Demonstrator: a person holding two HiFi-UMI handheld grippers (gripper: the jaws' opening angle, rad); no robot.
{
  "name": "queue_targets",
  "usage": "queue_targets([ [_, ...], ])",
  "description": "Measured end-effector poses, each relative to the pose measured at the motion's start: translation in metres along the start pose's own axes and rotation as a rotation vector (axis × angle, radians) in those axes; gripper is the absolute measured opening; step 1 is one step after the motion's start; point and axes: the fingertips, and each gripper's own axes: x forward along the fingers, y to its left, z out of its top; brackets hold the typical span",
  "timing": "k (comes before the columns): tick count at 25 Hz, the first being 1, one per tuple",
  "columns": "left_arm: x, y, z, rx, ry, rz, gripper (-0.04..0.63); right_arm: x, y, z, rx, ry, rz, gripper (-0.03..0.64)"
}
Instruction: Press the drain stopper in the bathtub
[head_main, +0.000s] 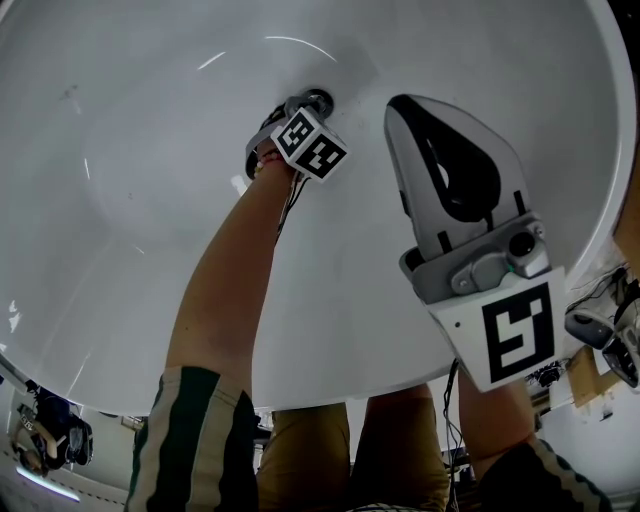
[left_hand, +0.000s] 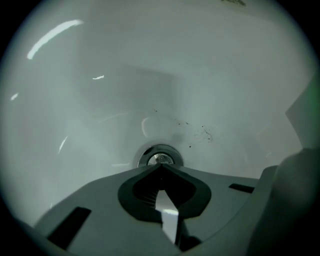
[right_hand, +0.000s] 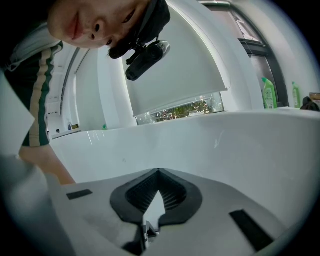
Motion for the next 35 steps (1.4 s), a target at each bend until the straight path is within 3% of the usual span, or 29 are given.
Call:
queue_targets([
  [5, 0.003, 0.004, -0.006, -0.007, -0.005, 0.061, 0.006, 0.001, 0.000, 0.002, 0.004, -0.011, -0.002, 0.011],
  [13, -0.002, 0.003, -0.004, -0.022, -0.027, 0.094, 0.006, 0.000, -0.001, 0.003, -0.028, -0.016, -0.009, 0.011],
  [18, -0.011, 0.000, -0.004, 0.064, -0.040, 0.152, 0.006, 0.000, 0.000, 0.004, -0.032, -0.029, -0.004, 0.011],
  [21, -0.009, -0.004, -0.009, 0.104, -0.012, 0.148, 0.006, 0.000, 0.000, 0.003, -0.034, -0.025, -0.004, 0.011],
  [26, -0.012, -0.002, -0.011, 0.033, -0.017, 0.123, 0.006, 0.000, 0.000, 0.004, -0.035, -0.025, -0.010, 0.011],
  [35, -0.014, 0.009, -0.011, 0.091, -0.040, 0.141, 0.008, -0.001, -0.002, 0.004, -0.055, -0.030, -0.024, 0.011],
])
